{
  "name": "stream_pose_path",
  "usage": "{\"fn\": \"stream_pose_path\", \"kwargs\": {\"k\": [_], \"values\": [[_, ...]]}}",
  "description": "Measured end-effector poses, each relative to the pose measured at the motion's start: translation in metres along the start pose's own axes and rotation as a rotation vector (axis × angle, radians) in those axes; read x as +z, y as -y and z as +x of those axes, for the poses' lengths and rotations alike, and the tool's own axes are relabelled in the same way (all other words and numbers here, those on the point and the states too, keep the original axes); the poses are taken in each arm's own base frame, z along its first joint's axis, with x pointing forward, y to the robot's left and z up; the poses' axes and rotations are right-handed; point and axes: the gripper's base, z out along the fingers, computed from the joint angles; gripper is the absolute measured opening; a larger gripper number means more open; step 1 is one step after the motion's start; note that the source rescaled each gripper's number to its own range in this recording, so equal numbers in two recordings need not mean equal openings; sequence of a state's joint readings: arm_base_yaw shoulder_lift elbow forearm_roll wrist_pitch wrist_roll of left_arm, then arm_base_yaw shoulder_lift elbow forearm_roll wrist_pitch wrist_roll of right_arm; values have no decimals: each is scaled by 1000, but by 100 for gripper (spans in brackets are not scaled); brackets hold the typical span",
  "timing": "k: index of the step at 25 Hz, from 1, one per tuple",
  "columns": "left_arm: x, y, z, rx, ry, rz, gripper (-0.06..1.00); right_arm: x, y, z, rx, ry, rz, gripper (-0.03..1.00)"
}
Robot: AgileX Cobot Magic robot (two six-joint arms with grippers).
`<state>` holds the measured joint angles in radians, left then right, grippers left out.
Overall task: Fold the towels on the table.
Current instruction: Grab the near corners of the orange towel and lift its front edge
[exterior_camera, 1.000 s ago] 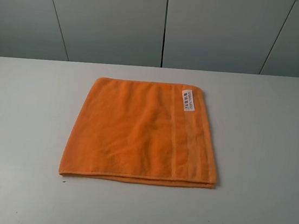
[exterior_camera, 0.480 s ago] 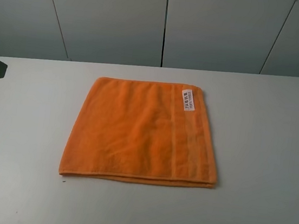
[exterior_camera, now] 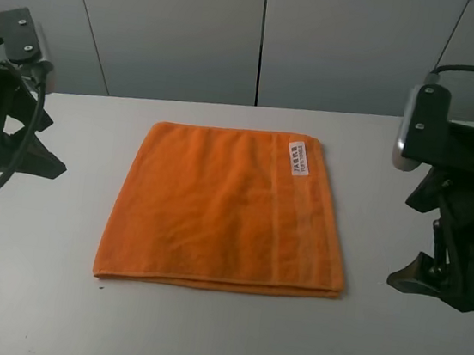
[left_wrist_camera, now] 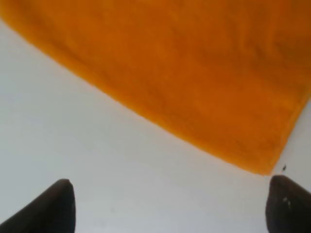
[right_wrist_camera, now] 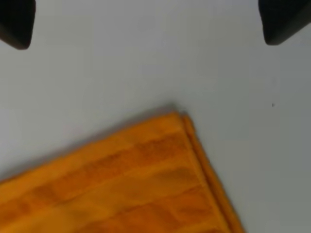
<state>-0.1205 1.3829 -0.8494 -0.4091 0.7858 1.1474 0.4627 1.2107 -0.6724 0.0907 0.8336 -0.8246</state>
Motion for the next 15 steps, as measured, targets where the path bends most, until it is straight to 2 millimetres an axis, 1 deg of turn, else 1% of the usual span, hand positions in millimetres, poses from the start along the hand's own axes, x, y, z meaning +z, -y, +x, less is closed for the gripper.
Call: {"fn": "stream_pose_path", "kwargs": {"k": [3,7,9,12,15], "values": [[20,13,-8,128,-64,68,100,19,-6,-18,-112,-32,-45,100],[40,31,-16,300,-170,118,100,46,-18,-32,-231,-82,-110,100],[46,40,-20,357,-201,133,100,57,-21,-38,-259,-100,-133,100],[54,50,-24,426,-240,153,100,69,-28,-51,-312,-109,-154,100],[58,50,-23,422,-274,144,100,83,-37,-61,-368,-122,-169,100]]}}
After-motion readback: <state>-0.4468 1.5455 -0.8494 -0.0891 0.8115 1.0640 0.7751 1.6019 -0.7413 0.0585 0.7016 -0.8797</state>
